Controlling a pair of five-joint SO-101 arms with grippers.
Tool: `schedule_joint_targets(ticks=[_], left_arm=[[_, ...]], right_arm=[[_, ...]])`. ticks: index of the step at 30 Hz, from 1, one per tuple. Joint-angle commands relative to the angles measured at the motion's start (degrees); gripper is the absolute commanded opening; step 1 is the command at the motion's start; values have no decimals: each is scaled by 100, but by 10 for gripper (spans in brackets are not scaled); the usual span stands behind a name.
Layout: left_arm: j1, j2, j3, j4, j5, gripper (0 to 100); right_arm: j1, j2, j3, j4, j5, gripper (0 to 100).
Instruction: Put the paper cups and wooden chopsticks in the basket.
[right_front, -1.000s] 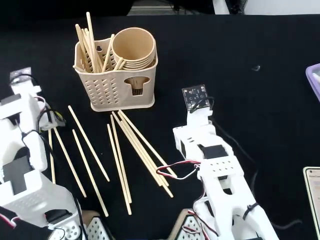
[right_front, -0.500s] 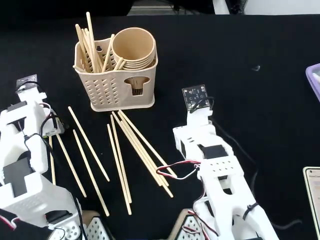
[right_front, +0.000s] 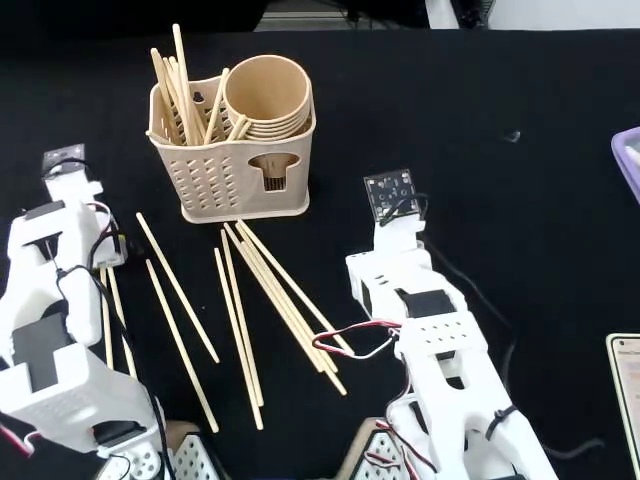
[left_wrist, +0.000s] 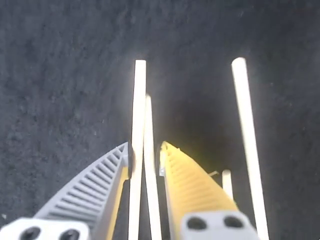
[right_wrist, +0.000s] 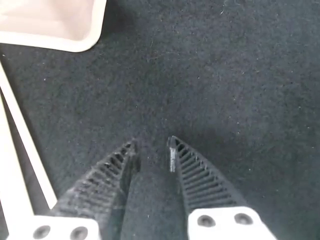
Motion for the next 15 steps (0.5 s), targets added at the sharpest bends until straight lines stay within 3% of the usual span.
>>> schedule_joint_targets(ticks=[1, 8, 15], left_arm=[[180, 0, -215, -492, 35, 112], [145, -26, -497, -651, 9, 113], [145, -70, -822, 659, -343, 150]], right_arm=[[-44, -207, -22, -79, 79, 96], [-44, -189, -22, -79, 79, 96], [-44, -198, -22, -79, 79, 96]])
